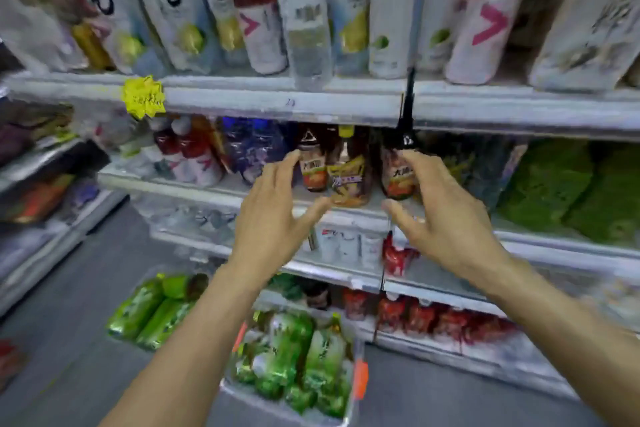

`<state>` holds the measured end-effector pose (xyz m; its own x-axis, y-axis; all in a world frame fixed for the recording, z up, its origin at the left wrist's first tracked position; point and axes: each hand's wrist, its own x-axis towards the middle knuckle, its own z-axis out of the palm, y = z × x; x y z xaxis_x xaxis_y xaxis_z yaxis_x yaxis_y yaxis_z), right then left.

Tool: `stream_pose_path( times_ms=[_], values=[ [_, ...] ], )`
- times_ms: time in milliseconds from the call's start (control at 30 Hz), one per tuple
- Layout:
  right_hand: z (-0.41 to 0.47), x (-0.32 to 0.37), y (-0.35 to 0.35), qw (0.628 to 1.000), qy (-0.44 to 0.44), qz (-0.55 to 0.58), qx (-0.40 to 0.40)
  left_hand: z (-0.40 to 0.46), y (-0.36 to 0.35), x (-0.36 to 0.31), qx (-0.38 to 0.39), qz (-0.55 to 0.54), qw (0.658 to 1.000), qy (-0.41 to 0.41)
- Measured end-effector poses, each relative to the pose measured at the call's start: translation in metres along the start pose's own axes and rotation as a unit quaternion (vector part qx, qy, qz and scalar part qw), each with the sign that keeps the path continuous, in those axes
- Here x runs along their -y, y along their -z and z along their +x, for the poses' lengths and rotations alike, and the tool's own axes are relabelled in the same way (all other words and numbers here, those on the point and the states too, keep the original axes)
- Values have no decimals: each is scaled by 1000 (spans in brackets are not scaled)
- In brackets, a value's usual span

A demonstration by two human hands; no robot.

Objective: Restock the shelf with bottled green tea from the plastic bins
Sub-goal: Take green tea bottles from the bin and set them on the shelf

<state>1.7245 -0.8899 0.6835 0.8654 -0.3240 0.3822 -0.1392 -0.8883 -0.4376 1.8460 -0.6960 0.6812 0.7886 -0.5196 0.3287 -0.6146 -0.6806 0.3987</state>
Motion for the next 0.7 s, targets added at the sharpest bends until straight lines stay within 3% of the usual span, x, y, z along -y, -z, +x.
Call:
stream_pose_path(
  times_ms=[233,367,467,700],
  values=[
    [-44,33,-125,980,-141,66,126,-56,-38,135,178,-50,979,89],
    [-74,27,-176,946,-242,82,201,-87,-85,181,238,-136,944,182],
    [-96,9,-217,917,-299,111,238,-108,-128,201,255,-219,887,316],
    [-129,-48,-342,798,-464,147,356,-161,-244,262,219,-322,693,607]
  ],
)
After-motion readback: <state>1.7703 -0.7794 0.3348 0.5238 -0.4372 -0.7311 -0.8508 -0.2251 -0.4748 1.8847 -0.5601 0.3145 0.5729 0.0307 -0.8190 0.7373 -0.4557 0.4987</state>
